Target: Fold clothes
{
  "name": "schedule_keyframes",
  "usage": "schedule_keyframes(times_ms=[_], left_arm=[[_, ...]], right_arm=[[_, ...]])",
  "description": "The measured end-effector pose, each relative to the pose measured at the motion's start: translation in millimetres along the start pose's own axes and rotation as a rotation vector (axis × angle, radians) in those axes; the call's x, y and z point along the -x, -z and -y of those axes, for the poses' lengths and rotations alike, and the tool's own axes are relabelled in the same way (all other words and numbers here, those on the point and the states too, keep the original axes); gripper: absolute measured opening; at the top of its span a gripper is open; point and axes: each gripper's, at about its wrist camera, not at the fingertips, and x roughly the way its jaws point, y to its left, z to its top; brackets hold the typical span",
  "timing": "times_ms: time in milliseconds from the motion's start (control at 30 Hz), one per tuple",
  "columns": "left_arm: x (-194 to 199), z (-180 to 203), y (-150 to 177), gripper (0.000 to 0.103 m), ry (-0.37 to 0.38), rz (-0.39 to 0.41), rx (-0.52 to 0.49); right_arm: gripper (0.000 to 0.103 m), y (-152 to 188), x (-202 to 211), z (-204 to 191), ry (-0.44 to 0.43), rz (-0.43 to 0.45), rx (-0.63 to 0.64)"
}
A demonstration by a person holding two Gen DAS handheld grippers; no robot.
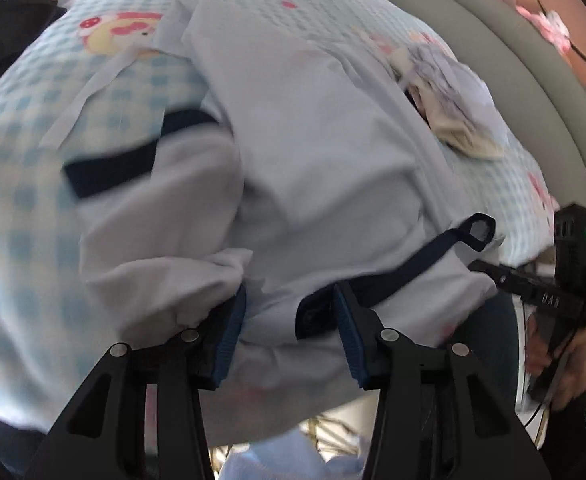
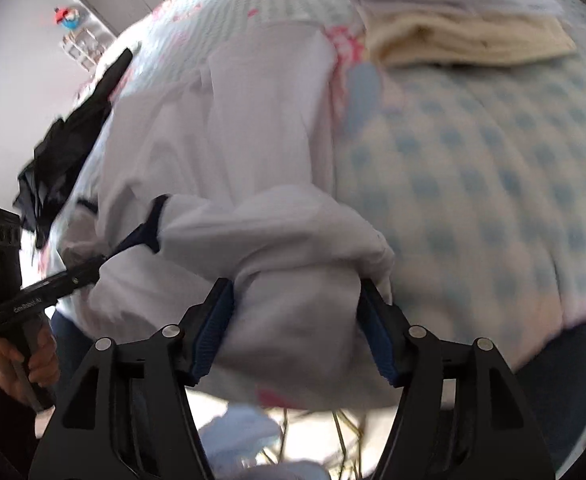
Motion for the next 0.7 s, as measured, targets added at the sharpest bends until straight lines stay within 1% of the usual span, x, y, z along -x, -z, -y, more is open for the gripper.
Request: schedule_keyframes(times_ms=[67, 133, 233, 267, 300, 333, 367, 400, 500, 533, 600, 633, 667, 700], left_arm=[[5.4, 0.6, 6.7, 0.048, 0.015, -0.011, -0.001], [10.4, -3.2, 9.2, 0.050, 0.045, -0.015, 0.023], [15.0, -14.1, 14.0, 0.053, 0.148, -0.021, 0.086], [17.1, -20.6, 16.6, 0.054, 0.207, -0.018, 0.125], [17.2, -24.4, 19.1, 0.054, 0.242, -0.017, 0.157], [17.1, -27.9, 21.7, 0.054, 0.274, -0.016, 0.187], [16.7, -28.9, 22.6, 0.054, 0.288, -0.013, 0.203], [16.3, -29.6, 23.4, 0.054, 0.301, -0.010, 0.217], [14.2, -27.3, 29.0, 0.054, 0.309, -0.005, 0.242], [13.9, -27.7, 30.0, 0.054, 0.305, -0.004, 0.256], [19.6, -32.7, 34.1, 0.054, 0.295, 0.021, 0.289], [22.5, -35.3, 36.1, 0.054, 0.290, 0.034, 0.305], [28.3, -40.5, 37.6, 0.054, 0.295, 0.056, 0.323], [35.0, -47.0, 38.8, 0.056, 0.302, 0.083, 0.346]], right_arm=[[0.065, 6.5, 8.7, -0.1, -0.004, -0.025, 0.027], [0.065, 7.8, 21.9, -3.1, -0.012, -0.015, 0.056], [0.065, -0.3, 37.5, -5.0, -0.015, 0.040, 0.037], [0.065, -1.8, 44.8, -6.5, -0.016, 0.068, 0.026], [0.065, -3.5, 51.2, -8.7, -0.025, 0.094, 0.025], [0.068, -5.1, 55.3, -18.1, -0.039, 0.122, 0.030], [0.074, -10.0, 55.2, -25.0, -0.039, 0.139, 0.047], [0.075, -15.2, 54.7, -31.7, -0.036, 0.154, 0.063], [0.074, -37.4, 33.9, -46.1, 0.068, 0.156, 0.094], [0.072, -48.5, 26.9, -45.1, 0.106, 0.168, 0.060], [0.072, -57.4, 26.7, -36.6, 0.119, 0.189, -0.001], [0.069, -61.4, 24.7, -34.8, 0.135, 0.199, -0.024], [0.069, -65.4, 22.5, -33.3, 0.153, 0.207, -0.046], [0.069, -65.8, 18.4, -33.3, 0.160, 0.190, -0.034]])
